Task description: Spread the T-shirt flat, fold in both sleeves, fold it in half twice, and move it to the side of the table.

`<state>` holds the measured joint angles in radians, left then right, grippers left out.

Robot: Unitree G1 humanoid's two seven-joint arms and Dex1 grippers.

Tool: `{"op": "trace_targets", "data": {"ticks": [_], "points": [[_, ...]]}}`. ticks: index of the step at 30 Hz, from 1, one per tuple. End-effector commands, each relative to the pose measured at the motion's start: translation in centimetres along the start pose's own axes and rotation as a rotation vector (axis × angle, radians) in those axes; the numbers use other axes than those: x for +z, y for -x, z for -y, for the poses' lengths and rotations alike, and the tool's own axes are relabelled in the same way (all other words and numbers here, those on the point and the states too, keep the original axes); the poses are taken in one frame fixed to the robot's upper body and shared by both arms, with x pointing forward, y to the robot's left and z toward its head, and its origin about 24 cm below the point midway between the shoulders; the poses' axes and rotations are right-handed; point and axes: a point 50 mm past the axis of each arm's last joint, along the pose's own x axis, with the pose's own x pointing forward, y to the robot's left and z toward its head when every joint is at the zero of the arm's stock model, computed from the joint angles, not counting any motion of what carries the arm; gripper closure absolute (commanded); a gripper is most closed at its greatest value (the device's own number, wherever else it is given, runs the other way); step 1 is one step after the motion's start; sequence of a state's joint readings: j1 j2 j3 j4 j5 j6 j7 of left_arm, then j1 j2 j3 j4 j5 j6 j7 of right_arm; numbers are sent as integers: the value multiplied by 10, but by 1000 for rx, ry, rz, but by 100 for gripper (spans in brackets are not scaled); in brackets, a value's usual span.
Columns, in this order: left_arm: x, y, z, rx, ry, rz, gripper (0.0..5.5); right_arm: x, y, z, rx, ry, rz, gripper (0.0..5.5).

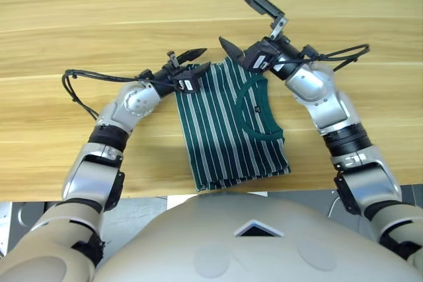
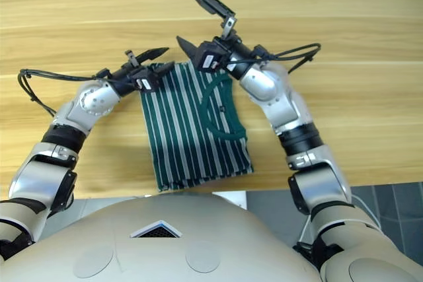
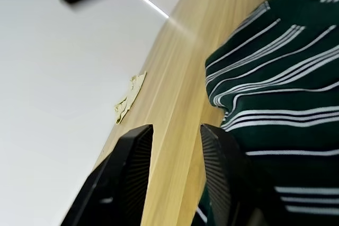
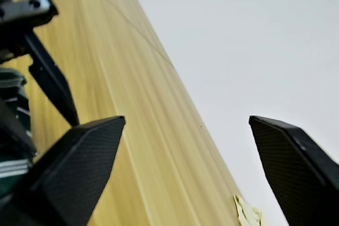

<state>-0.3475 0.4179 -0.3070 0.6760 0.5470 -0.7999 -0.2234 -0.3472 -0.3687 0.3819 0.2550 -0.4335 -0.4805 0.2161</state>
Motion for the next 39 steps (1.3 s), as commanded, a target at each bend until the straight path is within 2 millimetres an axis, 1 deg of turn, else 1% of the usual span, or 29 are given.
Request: {"op": "trace_targets", "data": {"ticks": [1, 3, 5, 9, 13, 16, 20, 23, 24, 26, 28, 31, 33, 35, 36, 37, 39], "points": [[-10, -3, 4, -8, -28, -110, 384, -20, -13, -9, -3, 52, -111, 118], [-16, -3, 8, -27, -53, -160, 384, -33, -16, -14, -13, 71, -182, 118], [-20, -2, 12, -43, -79, -199, 384, -51, -17, -19, -17, 123, -283, 118], [-19, -3, 21, -68, -76, -198, 384, -75, -15, -29, -8, 163, -417, 118], [-20, -4, 26, -78, -74, -199, 384, -86, -10, -39, 12, 180, -476, 118], [-20, -3, 27, -77, -70, -201, 384, -92, -4, -42, 20, 174, -509, 118], [-25, -2, 27, -71, -73, -225, 384, -102, 9, -38, 3, 170, -567, 118], [-30, 0, 27, -66, -73, -251, 384, -109, 19, -30, -36, 151, -605, 118], [-32, 0, 26, -65, -79, -264, 384, -110, 20, -24, -70, 118, -600, 118], [-35, 0, 26, -62, -87, -280, 384, -107, 20, -14, -131, 51, -565, 118], [-37, 0, 22, -41, -87, -286, 384, -99, 17, -3, -195, -29, -476, 118], [-40, -2, 11, 13, -96, -287, 384, -80, 14, 21, -316, -124, -293, 118], [-38, -4, 0, 75, -90, -257, 384, -66, 14, 37, -403, -164, -181, 118], [-28, -6, -18, 188, -86, -163, 384, -51, 18, 50, -448, -218, -66, 118], [-21, -7, -27, 242, -81, -103, 384, -45, 21, 51, -432, -241, -23, 118], [-13, -5, -39, 314, -63, -27, 384, -37, 25, 48, -369, -250, 27, 118], [3, 2, -58, 424, -34, 117, 384, -22, 33, 34, -192, -234, 99, 118]]}}
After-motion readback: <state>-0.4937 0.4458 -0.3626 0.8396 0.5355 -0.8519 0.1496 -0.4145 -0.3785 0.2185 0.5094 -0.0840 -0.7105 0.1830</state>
